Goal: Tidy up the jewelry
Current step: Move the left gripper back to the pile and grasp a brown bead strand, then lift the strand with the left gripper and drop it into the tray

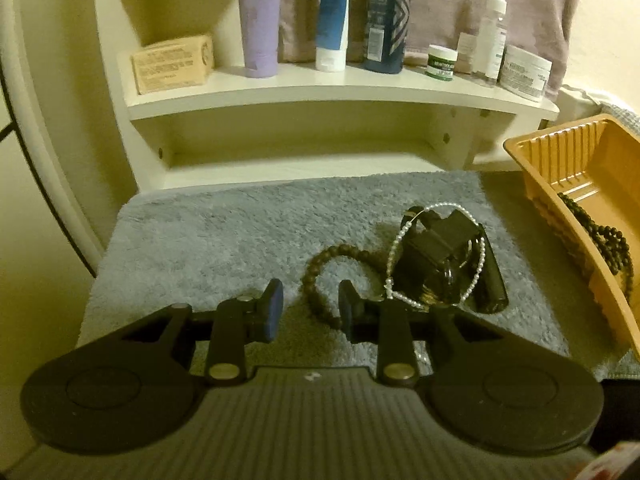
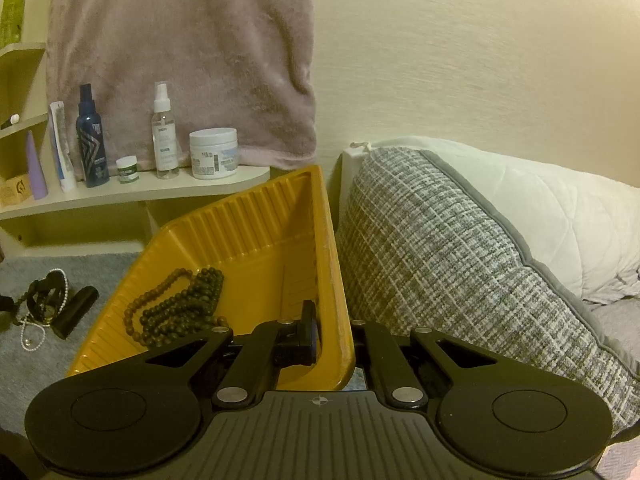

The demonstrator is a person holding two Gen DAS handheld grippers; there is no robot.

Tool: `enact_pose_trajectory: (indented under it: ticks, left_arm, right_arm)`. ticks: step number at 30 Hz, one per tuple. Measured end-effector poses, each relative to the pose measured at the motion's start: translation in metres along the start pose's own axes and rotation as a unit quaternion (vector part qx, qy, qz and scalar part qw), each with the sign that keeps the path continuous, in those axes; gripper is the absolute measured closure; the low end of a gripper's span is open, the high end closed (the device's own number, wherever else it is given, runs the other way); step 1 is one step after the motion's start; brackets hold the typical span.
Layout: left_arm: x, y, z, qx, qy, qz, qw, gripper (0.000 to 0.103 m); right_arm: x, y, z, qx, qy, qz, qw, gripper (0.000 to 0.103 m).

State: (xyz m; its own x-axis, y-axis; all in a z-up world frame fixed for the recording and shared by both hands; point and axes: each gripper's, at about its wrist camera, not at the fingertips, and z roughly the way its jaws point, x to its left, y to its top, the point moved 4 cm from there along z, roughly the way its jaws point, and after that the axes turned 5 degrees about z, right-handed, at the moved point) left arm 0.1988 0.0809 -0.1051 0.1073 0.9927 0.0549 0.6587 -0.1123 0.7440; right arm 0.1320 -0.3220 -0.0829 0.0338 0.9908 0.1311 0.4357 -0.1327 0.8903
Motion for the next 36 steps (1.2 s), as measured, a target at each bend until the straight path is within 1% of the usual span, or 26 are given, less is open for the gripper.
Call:
enact_pose_trajectory:
  ticks: [3, 5, 6, 8, 9, 10, 13, 19, 25, 33, 36]
  left_arm:
    - [0.0, 0.002, 0.009, 0.007, 0.003, 0.007, 0.9999, 0.077]
    - [0.0, 0.002, 0.015, 0.013, 0.008, 0.013, 0.9998, 0.08]
    - [0.0, 0.002, 0.018, 0.017, 0.01, 0.016, 0.9997, 0.083]
    - [0.0, 0.001, 0.021, 0.019, 0.01, 0.019, 0.9996, 0.085]
    - [0.001, 0.0, 0.021, 0.02, 0.011, 0.019, 0.9996, 0.089]
    - [0.002, 0.001, 0.021, 0.021, 0.011, 0.017, 0.9996, 0.095]
    - [0.004, 0.001, 0.019, 0.022, 0.013, 0.021, 0.9995, 0.097]
    - [0.011, 0.006, 0.004, 0.011, 0.018, 0.032, 0.9993, 0.097]
    - [0.019, 0.025, -0.019, -0.01, 0.025, 0.042, 0.9987, 0.097]
    - [0.013, 0.049, -0.044, -0.04, 0.015, 0.064, 0.997, 0.097]
    - [0.002, 0.056, -0.051, -0.05, -0.001, 0.069, 0.9964, 0.097]
  right_arm:
    - [-0.001, 0.0, 0.001, 0.002, -0.001, 0.0, 1.0, 0.098]
    - [-0.001, 0.0, 0.002, 0.003, -0.002, 0.0, 1.0, 0.098]
    - [-0.001, 0.0, 0.002, 0.003, -0.001, 0.0, 1.0, 0.098]
    - [-0.001, 0.0, 0.002, 0.003, -0.002, -0.002, 1.0, 0.098]
    - [-0.001, 0.0, 0.002, 0.002, -0.002, -0.002, 1.0, 0.098]
    - [-0.001, 0.0, 0.003, 0.002, -0.002, -0.002, 1.0, 0.098]
    - [-0.002, 0.0, 0.003, 0.002, -0.002, -0.002, 1.0, 0.098]
    - [-0.001, 0.001, 0.003, 0.001, -0.001, -0.003, 1.0, 0.098]
    - [0.001, 0.002, 0.001, -0.002, 0.0, -0.005, 1.0, 0.099]
    - [0.002, 0.002, 0.0, -0.004, 0.001, -0.005, 1.0, 0.099]
    - [0.002, 0.002, 0.0, -0.005, 0.002, -0.006, 1.0, 0.099]
